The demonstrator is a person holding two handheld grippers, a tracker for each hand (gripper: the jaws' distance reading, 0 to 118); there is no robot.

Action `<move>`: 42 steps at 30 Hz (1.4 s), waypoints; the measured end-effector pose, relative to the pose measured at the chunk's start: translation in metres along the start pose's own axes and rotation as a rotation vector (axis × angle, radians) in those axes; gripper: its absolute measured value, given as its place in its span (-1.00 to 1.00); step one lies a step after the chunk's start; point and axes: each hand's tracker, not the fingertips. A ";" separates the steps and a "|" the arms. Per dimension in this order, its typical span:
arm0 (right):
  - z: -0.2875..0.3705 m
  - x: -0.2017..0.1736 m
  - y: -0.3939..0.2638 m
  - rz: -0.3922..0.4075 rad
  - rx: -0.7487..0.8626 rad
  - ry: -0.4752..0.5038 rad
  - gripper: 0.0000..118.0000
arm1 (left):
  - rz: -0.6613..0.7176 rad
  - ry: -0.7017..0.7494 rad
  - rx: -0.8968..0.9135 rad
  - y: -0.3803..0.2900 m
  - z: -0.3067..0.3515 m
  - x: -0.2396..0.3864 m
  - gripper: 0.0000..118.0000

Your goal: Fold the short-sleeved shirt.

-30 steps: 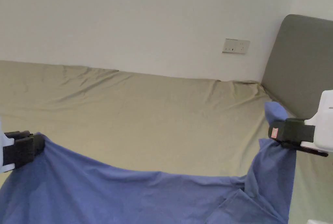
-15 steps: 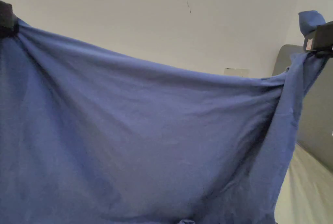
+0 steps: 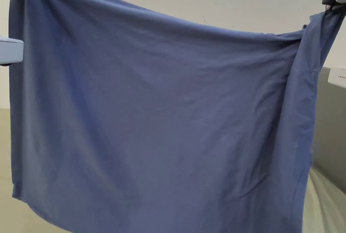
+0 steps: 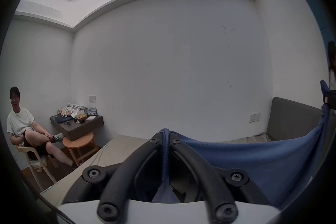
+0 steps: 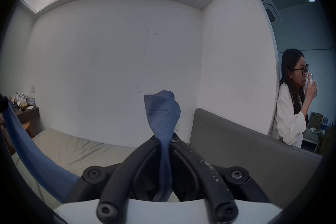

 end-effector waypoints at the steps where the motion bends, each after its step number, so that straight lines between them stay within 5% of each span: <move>1: -0.014 0.001 0.005 -0.015 0.000 -0.011 -0.88 | 0.000 0.009 0.000 0.002 -0.007 0.004 -0.90; 15: -0.044 -0.011 0.044 -0.090 0.110 -0.043 -0.88 | 0.013 0.055 0.060 0.015 -0.047 0.018 -0.90; 25: -0.027 -0.007 -0.052 -0.055 -0.081 0.099 -0.88 | -0.010 -0.005 -0.163 -0.080 -0.030 -0.001 -0.90; 29: -0.001 0.001 -0.095 0.035 -0.141 0.148 -0.88 | -0.053 -0.049 -0.254 -0.124 0.008 -0.009 -0.90; 42: 0.114 0.023 -0.192 0.052 -0.311 0.297 -0.88 | -0.014 -0.083 -0.402 -0.218 0.123 -0.062 -0.90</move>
